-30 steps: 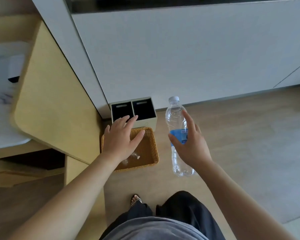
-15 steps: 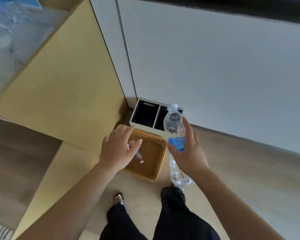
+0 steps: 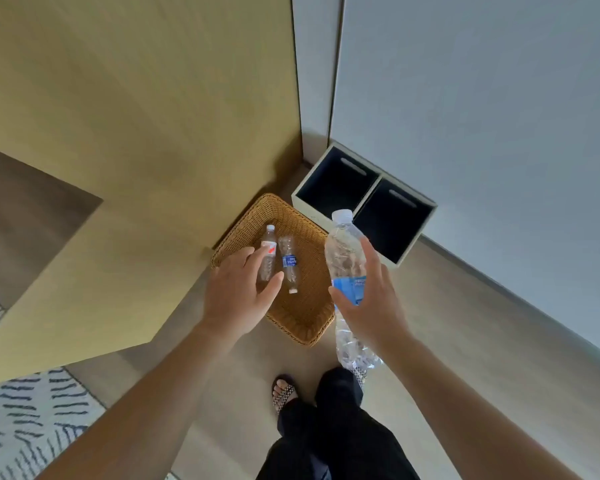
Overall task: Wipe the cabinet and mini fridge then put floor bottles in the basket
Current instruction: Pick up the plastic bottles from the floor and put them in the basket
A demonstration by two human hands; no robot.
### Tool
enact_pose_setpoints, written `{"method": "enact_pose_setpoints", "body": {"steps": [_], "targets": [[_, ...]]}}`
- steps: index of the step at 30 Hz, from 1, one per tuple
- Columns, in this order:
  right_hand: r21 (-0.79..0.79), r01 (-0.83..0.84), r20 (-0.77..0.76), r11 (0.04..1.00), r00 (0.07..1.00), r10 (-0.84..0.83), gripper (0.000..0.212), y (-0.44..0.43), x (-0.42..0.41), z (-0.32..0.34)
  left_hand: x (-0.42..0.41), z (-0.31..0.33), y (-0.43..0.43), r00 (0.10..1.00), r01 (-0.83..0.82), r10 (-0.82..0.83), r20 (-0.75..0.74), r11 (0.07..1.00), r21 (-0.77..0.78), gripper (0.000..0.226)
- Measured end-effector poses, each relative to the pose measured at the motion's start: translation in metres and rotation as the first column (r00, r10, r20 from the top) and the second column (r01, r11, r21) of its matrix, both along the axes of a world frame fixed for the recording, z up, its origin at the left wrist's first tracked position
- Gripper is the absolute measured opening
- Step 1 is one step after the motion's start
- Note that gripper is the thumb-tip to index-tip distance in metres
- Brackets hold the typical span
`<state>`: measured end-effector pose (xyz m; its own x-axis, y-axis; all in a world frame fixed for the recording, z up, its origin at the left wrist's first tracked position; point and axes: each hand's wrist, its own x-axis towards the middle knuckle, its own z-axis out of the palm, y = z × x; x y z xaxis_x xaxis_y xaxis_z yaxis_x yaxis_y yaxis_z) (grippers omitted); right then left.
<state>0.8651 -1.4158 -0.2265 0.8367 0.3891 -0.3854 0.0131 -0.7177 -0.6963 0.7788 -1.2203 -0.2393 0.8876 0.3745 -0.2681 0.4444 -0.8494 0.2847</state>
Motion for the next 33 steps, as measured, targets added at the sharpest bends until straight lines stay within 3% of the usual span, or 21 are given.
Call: {"method": "enact_pose_setpoints", "body": {"steps": [14, 19, 25, 33], "targets": [[-0.044, -0.095, -0.032, 0.994, 0.995, 0.094, 0.087, 0.087, 0.011, -0.362, -0.019, -0.373, 0.064, 0.960, -0.278, 0.277, 0.038, 0.960, 0.024, 0.068], [-0.011, -0.109, 0.035, 0.994, 0.993, 0.109, 0.087, 0.100, 0.018, -0.469, -0.022, -0.472, 0.095, 0.962, -0.273, 0.270, 0.043, 0.945, 0.179, 0.066], [-0.028, -0.134, 0.101, 0.991, 0.986, 0.136, 0.089, 0.119, 0.029, -0.535, -0.028, -0.518, 0.116, 0.922, -0.370, 0.331, 0.200, 0.907, 0.203, 0.052], [-0.039, -0.077, 0.074, 0.996, 0.994, 0.080, 0.087, 0.117, 0.025, -0.568, -0.027, -0.521, 0.115, 0.940, -0.306, 0.263, 0.217, 0.931, 0.198, 0.050]]}}
